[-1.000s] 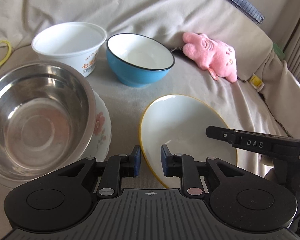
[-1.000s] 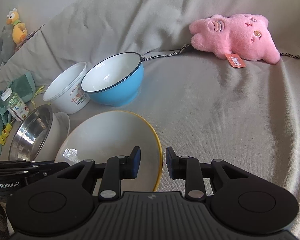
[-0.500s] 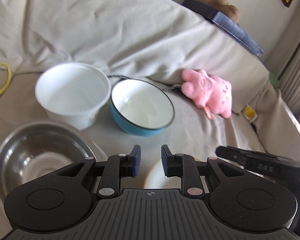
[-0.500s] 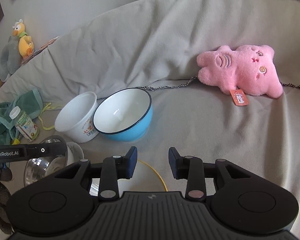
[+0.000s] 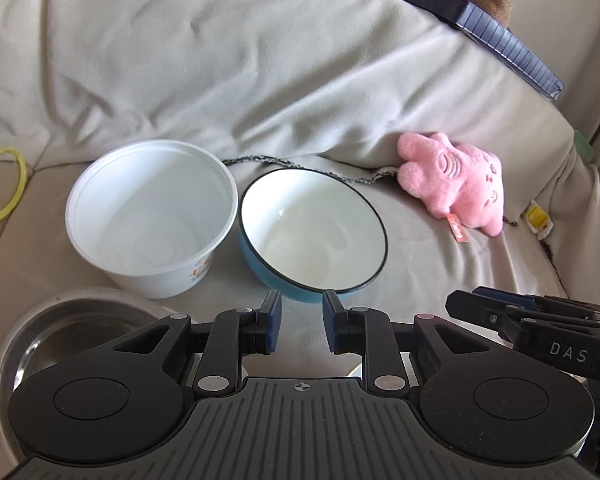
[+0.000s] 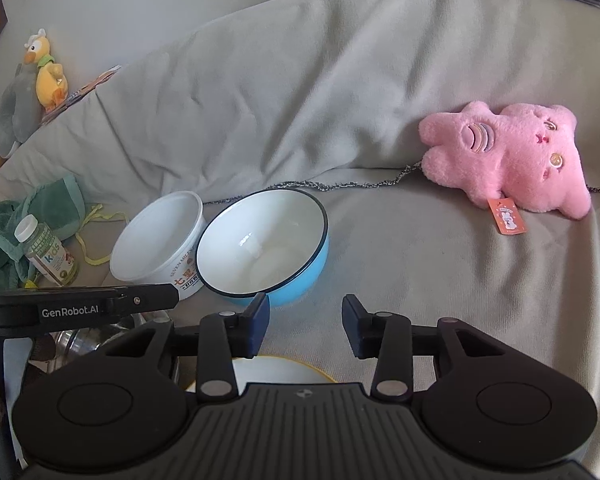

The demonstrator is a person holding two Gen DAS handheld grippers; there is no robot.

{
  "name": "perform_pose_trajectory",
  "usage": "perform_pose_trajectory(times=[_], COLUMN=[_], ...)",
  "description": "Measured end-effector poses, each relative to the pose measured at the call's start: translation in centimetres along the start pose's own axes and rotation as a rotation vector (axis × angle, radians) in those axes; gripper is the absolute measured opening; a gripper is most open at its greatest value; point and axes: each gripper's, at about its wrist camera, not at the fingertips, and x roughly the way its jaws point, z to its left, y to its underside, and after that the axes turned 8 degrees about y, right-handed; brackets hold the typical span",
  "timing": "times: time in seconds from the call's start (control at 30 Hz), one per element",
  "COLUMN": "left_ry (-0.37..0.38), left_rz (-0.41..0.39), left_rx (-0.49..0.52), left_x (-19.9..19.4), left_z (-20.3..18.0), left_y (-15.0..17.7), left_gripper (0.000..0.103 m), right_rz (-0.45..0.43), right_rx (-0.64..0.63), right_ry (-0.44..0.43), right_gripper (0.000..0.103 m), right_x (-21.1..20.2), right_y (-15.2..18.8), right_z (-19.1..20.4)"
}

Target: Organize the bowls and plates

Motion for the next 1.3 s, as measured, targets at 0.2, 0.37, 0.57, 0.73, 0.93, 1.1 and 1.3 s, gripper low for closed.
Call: perform_pose_trajectory(times=[0.2,0.37,0.57,0.73,0.93,1.1,1.3], left_ry=[0.068,-0.013,-0.015,-0.030,-0.040,-0.066,-0.031], left_rz=[0.048,0.085,0.106,0.094,0.181,0.201,0.241], left_rx=[-0.191,-0.203,-0.212,-0.142,-0.169,-0.179,-0.121], left_x=[2.0,4.6,7.4,8.2,9.0,10.0,10.6], left_z=[3.6,5.4,5.7,4.7,4.7,4.7,3.0], left_y=[-2.7,-4.6,-5.6,-6.2,-5.4,-5.3,-4.8], left_gripper=[0.025,0.024,0.024,0.031,0.030,0.030,0.032], right_rz=[0.039,0.108,0.206,0.263,0.312,0.267,0.258], right_rx=[-0.002,0.035,0.108,0.174,0.147,0.085,0.081], right_ry=[-0.020,-0.027,-0.038,-0.076,-0.099,-0.113,-0.104], right_gripper=[0.042,0.042,0.042,0.042,0.035,0.029,0.029], right_x=[2.0,6.1,11.9,16.3,18.7,17.8,14.6], right_y=[-3.0,-5.6,-6.7,-6.5,-5.6,-5.1,-3.5], right_z=[-0.3,-0.7,-1.4,-1.8,-1.2,-0.4,-2.7])
